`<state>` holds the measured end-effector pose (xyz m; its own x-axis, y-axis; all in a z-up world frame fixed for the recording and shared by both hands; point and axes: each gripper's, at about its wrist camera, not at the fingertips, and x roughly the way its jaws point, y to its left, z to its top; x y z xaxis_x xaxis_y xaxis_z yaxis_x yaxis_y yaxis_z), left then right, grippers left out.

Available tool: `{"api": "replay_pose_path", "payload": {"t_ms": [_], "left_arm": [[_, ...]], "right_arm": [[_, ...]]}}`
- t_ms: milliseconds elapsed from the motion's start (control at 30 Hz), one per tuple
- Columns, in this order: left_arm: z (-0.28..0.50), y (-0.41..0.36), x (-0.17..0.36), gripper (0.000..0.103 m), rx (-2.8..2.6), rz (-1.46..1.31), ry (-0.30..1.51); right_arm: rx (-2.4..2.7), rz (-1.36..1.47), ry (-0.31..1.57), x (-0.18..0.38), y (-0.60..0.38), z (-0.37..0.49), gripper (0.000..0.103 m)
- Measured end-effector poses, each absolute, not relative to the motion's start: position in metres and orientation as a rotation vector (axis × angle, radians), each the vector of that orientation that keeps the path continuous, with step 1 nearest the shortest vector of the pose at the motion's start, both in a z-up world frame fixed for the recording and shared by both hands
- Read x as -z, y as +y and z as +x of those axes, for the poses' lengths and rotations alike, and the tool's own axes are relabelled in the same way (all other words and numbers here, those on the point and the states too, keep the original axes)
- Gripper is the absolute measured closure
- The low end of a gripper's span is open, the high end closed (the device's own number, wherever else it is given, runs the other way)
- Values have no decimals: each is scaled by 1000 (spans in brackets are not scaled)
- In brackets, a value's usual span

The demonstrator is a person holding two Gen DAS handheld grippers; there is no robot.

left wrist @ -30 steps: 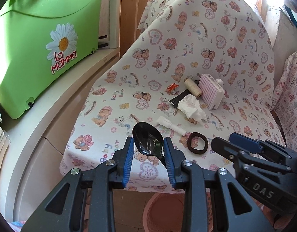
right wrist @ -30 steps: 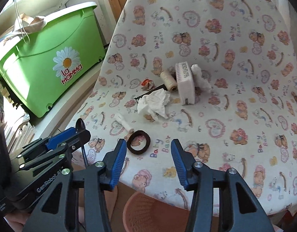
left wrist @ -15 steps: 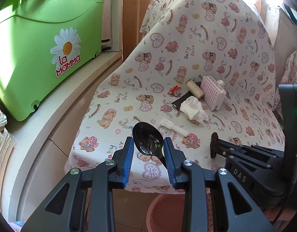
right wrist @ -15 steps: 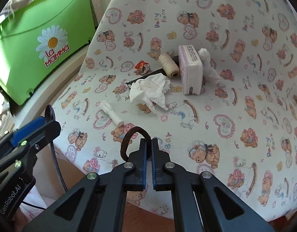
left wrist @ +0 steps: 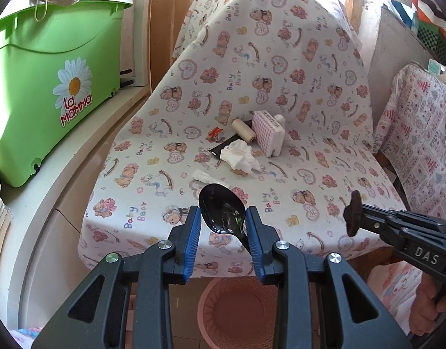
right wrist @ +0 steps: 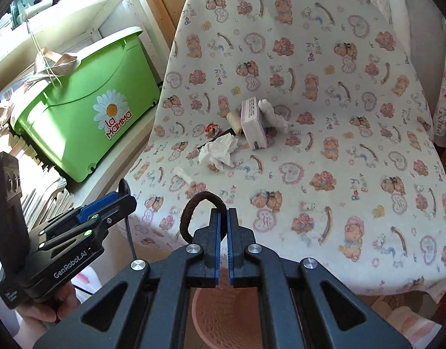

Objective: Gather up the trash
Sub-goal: 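Carry the spoon with the left gripper while the right gripper grasps the black hair tie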

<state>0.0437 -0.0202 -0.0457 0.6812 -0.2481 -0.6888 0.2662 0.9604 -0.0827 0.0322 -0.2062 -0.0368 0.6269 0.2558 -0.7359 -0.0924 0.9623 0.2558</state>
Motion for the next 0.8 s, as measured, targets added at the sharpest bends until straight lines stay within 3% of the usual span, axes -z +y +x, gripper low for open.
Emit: {"api": "replay_pose_path", "payload": {"t_ms": [533,800], "left_arm": [[16,-75,93,72,425,182,934],[21,-81,141,73,457,175,1127]], "right_arm": [[-158,287,1105,83,-238,-1,98],[-117,260,1208,123,-233,3,98]]}}
